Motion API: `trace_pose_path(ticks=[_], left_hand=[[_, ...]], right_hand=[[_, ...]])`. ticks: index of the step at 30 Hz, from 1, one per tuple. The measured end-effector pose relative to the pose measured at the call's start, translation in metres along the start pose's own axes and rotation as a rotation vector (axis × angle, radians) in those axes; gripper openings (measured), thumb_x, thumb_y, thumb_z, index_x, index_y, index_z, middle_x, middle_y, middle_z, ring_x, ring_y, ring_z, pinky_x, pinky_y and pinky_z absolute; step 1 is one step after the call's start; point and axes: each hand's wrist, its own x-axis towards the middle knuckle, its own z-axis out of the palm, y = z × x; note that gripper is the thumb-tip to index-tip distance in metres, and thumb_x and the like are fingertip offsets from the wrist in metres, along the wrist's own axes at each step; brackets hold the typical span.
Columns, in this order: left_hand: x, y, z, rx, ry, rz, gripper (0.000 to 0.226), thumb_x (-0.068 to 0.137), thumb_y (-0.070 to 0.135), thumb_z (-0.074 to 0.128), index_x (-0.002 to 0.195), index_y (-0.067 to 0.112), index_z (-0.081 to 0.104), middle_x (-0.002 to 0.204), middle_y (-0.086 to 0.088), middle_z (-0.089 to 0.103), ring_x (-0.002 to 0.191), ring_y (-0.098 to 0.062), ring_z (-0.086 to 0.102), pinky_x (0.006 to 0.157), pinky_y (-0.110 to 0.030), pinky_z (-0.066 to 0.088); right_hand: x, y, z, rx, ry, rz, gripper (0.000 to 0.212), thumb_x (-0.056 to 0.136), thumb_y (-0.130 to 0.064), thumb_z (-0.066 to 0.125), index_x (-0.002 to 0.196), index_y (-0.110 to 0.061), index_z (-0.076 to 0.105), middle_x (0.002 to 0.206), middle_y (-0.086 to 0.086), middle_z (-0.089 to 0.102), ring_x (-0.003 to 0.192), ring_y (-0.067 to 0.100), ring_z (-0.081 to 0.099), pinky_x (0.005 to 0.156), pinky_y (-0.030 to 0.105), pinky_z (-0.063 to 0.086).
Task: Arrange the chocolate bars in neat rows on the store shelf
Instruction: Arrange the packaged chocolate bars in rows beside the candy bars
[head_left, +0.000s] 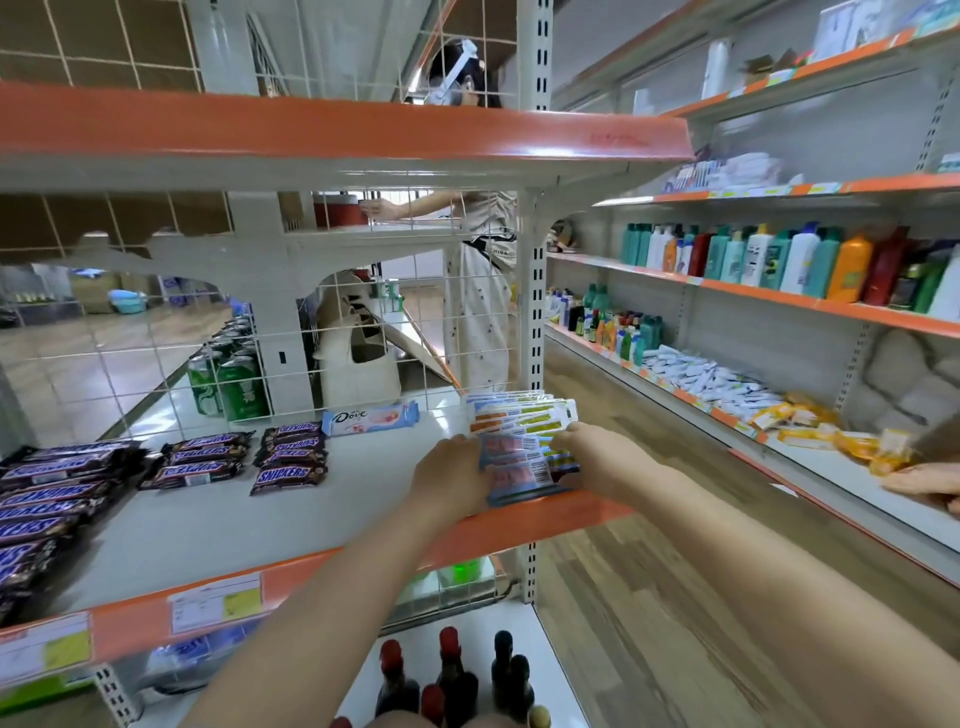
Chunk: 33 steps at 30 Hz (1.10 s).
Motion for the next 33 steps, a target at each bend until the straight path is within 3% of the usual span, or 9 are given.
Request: trace_pose_path(ticks=[9, 13, 21, 25, 33], left_hand=[[0.001, -0.002, -0.002, 0.023, 0.015, -0.002, 0.038, 0.095, 0.036, 0.043, 0.123, 0.012, 0.051, 0.121, -0.007, 0.055, 0.112, -0.023, 0.053, 0.089, -0.033, 0.045], [0.003, -0.007, -0.003, 0.045, 0.017, -0.014, 0.042, 0.096, 0.038, 0.041, 0.127, 0.011, 0.048, 0.124, -0.007, 0.053, 0.115, -0.022, 0.051, 0.091, -0.034, 0.045], [0.005, -0.015, -0.003, 0.05, 0.048, -0.019, 0.043, 0.097, 0.037, 0.04, 0.131, 0.011, 0.047, 0.129, -0.006, 0.052, 0.118, -0.021, 0.05, 0.094, -0.031, 0.042], [0.004, -0.018, -0.003, 0.053, 0.045, -0.018, 0.041, 0.097, 0.035, 0.041, 0.129, 0.011, 0.047, 0.126, -0.006, 0.054, 0.115, -0.021, 0.051, 0.091, -0.03, 0.043], [0.002, -0.023, -0.004, 0.059, 0.035, -0.038, 0.042, 0.097, 0.034, 0.042, 0.131, 0.011, 0.045, 0.128, -0.006, 0.052, 0.118, -0.02, 0.049, 0.093, -0.03, 0.042]], right_hand=[[0.01, -0.007, -0.009, -0.272, -0.094, -0.155, 0.03, 0.085, -0.02, 0.064, 0.112, -0.012, 0.055, 0.117, 0.005, 0.051, 0.109, 0.024, 0.053, 0.073, 0.033, 0.044], [0.018, -0.01, -0.013, -0.34, -0.162, -0.182, 0.037, 0.084, -0.023, 0.064, 0.117, -0.011, 0.053, 0.119, 0.006, 0.052, 0.107, 0.026, 0.055, 0.08, 0.036, 0.049], [0.023, -0.013, -0.014, -0.424, -0.166, -0.228, 0.033, 0.085, -0.025, 0.061, 0.111, -0.008, 0.053, 0.114, 0.009, 0.056, 0.102, 0.028, 0.057, 0.074, 0.034, 0.045], [0.026, -0.011, -0.011, -0.368, -0.154, -0.229, 0.034, 0.084, -0.022, 0.062, 0.113, -0.008, 0.052, 0.119, 0.007, 0.054, 0.107, 0.026, 0.055, 0.079, 0.034, 0.046], [0.029, -0.005, -0.004, -0.175, -0.168, -0.156, 0.034, 0.084, -0.022, 0.064, 0.115, -0.01, 0.056, 0.114, 0.006, 0.053, 0.099, 0.025, 0.055, 0.07, 0.032, 0.044]])
